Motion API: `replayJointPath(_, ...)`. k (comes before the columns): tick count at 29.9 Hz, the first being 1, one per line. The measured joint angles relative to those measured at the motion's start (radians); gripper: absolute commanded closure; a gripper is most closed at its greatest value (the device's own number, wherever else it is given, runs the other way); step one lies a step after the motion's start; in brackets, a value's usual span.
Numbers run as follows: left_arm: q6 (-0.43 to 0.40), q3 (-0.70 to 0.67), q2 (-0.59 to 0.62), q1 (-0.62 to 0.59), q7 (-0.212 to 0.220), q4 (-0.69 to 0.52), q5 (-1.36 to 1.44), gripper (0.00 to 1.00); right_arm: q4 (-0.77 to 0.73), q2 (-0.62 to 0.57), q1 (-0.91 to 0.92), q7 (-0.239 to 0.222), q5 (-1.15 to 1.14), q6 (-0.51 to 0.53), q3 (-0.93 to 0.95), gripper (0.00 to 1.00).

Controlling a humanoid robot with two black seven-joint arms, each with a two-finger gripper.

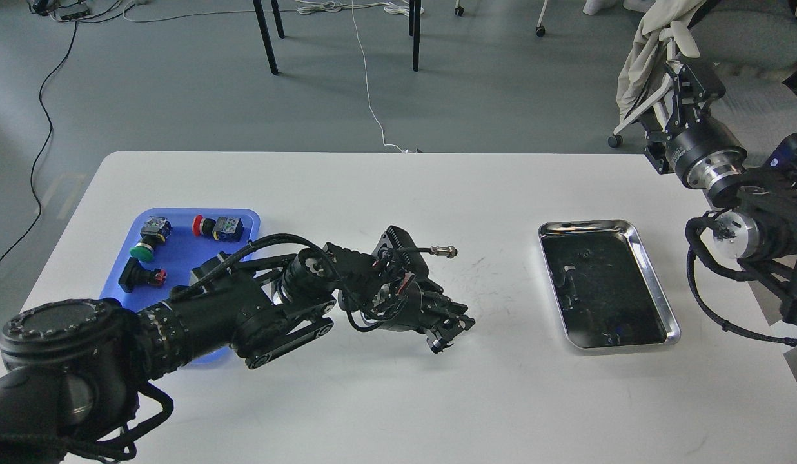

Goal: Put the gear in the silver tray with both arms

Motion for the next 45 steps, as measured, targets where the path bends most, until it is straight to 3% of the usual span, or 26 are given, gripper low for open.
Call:
replayJointPath(23, 0.001, -0.007, 0.0, -0.006, 0.0, 0.008, -0.016, 0.84, 0.005, -0.002, 0.001, 0.0, 0.0, -0.008, -0.002, 0.03)
replayJointPath(27, 0.0, -0.007, 0.0, -0.006, 0.0, 0.008, -0.028, 0.73, 0.005, -0.003, 0.001, 0.0, -0.001, -0.007, -0.002, 0.03)
replayJointPath(37, 0.0, -0.007, 0.0, -0.008, 0.0, 0.012, -0.08, 0.62, 0.004, -0.003, 0.0, 0.0, -0.001, -0.006, -0.004, 0.03)
replayJointPath(45, 0.0, -0.01, 0.0, -0.009, 0.0, 0.013, -0.094, 0.6, 0.004, -0.004, -0.001, 0.0, -0.003, -0.001, -0.004, 0.03)
